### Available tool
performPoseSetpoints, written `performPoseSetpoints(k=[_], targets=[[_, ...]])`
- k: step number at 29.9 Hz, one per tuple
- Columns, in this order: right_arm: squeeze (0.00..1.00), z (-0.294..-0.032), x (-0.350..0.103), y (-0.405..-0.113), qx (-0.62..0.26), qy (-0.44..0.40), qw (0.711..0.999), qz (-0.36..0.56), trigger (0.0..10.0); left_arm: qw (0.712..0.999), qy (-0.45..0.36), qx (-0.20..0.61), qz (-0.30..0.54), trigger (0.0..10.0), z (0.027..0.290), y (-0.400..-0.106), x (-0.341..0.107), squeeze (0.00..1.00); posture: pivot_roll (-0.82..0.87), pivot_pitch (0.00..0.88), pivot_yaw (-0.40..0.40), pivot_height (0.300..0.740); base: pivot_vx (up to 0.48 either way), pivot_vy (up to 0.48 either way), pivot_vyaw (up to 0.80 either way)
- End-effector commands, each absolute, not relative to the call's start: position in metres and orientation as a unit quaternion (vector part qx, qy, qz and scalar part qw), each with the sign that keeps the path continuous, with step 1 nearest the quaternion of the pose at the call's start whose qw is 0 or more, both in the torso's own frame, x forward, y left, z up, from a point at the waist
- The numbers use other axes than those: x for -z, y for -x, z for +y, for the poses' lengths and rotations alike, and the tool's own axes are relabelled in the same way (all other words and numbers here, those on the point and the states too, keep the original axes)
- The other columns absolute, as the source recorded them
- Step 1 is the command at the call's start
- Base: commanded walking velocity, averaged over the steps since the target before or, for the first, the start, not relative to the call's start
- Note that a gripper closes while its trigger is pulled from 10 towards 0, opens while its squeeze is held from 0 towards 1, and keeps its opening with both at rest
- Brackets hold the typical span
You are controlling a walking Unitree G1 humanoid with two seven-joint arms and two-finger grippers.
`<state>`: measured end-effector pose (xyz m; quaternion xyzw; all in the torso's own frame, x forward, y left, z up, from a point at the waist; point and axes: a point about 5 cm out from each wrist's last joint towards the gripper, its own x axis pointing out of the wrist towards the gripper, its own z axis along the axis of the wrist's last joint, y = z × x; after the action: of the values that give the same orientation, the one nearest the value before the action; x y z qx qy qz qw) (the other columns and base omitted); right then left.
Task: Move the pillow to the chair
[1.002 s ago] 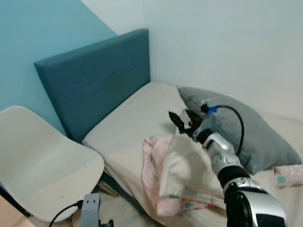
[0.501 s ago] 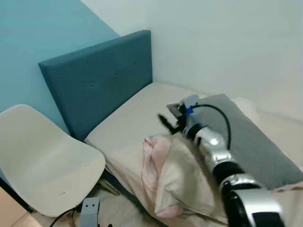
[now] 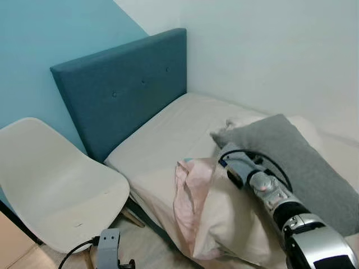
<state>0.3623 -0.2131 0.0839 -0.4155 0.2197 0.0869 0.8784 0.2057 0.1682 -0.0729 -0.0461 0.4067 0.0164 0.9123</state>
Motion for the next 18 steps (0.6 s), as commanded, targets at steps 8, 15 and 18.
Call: performPoseSetpoints(k=[8, 15, 18], targets=[[0.00, -0.236, -0.075, -0.353, -0.029, 0.495, 0.830, 0.256, 10.0, 0.909, 0.039, -0.016, 0.414, 10.0, 0.172, -0.199, 0.076, 0.00, -0.23, 0.000, 0.036, 0.710, 0.000, 0.000, 0.00], [0.00, -0.243, -0.083, -0.356, 0.011, 0.514, 0.818, 0.259, 10.0, 0.909, 0.044, -0.011, 0.414, 10.0, 0.168, -0.199, 0.077, 0.00, -0.23, 0.005, 0.032, 0.710, 0.000, 0.000, 0.00], [0.00, -0.251, -0.088, -0.356, 0.035, 0.509, 0.821, 0.255, 5.2, 0.909, 0.045, -0.012, 0.415, 10.0, 0.168, -0.197, 0.077, 0.00, -0.23, 0.007, 0.030, 0.710, 0.000, 0.000, 0.00]])
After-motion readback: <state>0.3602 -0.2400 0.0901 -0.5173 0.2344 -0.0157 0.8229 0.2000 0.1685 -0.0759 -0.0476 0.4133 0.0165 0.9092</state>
